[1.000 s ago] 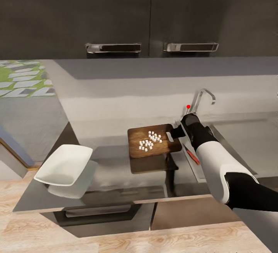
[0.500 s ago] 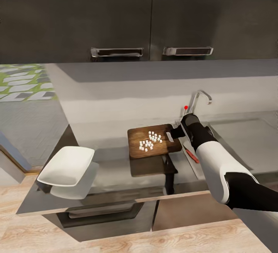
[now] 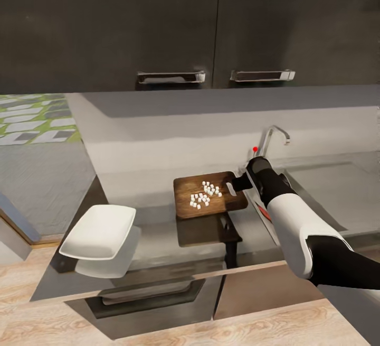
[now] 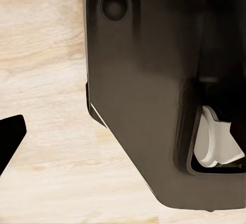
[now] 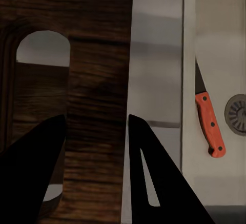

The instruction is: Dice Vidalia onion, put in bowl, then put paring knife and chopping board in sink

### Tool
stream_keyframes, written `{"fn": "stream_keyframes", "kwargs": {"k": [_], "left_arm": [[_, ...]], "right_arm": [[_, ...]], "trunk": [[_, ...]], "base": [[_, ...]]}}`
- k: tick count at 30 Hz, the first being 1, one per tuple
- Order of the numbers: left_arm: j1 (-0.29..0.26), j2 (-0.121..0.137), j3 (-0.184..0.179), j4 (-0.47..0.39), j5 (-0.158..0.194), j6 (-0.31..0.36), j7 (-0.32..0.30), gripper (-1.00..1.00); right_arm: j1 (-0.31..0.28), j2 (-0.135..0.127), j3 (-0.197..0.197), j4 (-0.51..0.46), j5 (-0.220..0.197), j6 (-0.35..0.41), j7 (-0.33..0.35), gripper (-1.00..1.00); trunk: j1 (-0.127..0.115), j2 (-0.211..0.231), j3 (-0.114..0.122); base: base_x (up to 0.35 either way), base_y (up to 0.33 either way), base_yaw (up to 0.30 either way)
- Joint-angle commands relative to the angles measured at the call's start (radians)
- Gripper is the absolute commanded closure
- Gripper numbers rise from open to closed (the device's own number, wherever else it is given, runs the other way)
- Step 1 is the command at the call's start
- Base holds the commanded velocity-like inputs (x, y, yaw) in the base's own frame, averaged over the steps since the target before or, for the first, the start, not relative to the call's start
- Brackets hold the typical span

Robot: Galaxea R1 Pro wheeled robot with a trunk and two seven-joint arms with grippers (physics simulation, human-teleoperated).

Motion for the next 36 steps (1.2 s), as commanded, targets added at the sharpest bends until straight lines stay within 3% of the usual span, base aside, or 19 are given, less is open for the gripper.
{"fn": "stream_keyframes", "kwargs": {"k": [1, 12, 22, 36], "left_arm": [[-0.002, 0.0, -0.007, 0.004, 0.01, -0.007, -0.006, -1.0], [-0.002, 0.0, -0.007, 0.004, 0.01, -0.007, -0.006, -1.0], [-0.002, 0.0, -0.007, 0.004, 0.01, -0.006, -0.006, -1.0], [-0.002, 0.0, -0.007, 0.004, 0.01, -0.007, -0.006, -1.0]], "right_arm": [[-0.001, 0.001, -0.006, -0.001, 0.011, 0.002, 0.007, 1.0], [-0.001, 0.002, -0.006, 0.007, 0.011, 0.002, 0.007, 1.0], [-0.001, 0.003, -0.006, 0.008, 0.011, 0.001, 0.007, 1.0], [-0.001, 0.004, -0.006, 0.013, 0.011, -0.002, 0.007, 1.0]], "trunk": [[0.001, -0.002, 0.0], [0.001, -0.002, 0.016], [0.001, -0.002, 0.03], [0.001, -0.002, 0.051]], "base": [[0.0, 0.005, -0.068], [-0.002, 0.011, -0.068], [-0.12, 0.154, -0.059], [-0.034, 0.003, 0.095]]}}
